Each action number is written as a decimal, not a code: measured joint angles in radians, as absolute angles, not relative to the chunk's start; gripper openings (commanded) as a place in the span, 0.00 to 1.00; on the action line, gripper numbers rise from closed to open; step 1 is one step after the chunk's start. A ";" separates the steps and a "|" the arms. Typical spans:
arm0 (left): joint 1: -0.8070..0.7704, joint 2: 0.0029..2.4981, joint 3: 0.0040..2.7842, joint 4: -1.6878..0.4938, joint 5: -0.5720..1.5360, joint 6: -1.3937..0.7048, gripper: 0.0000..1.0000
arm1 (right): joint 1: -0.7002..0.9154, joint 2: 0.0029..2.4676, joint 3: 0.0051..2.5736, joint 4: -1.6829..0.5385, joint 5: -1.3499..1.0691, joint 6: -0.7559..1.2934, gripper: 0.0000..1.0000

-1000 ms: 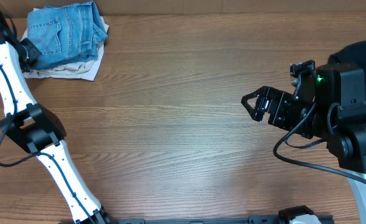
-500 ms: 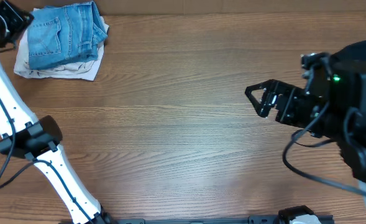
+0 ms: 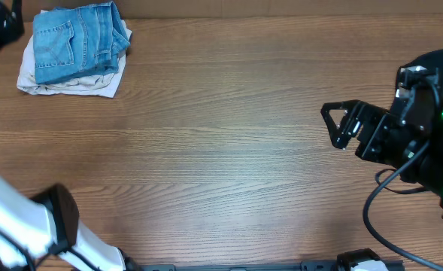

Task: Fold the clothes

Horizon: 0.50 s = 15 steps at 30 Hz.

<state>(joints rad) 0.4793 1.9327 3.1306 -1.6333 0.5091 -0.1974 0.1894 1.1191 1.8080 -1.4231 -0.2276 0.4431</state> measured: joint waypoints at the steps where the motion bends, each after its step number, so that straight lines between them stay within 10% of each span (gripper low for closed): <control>1: 0.479 1.903 3.133 -1.646 0.509 -0.187 1.00 | 0.189 1.119 1.819 -1.437 -0.220 0.444 1.00; 15: 0.480 1.560 3.118 -1.687 0.610 -0.149 1.00 | 0.189 1.012 1.972 -1.695 -0.176 0.395 1.00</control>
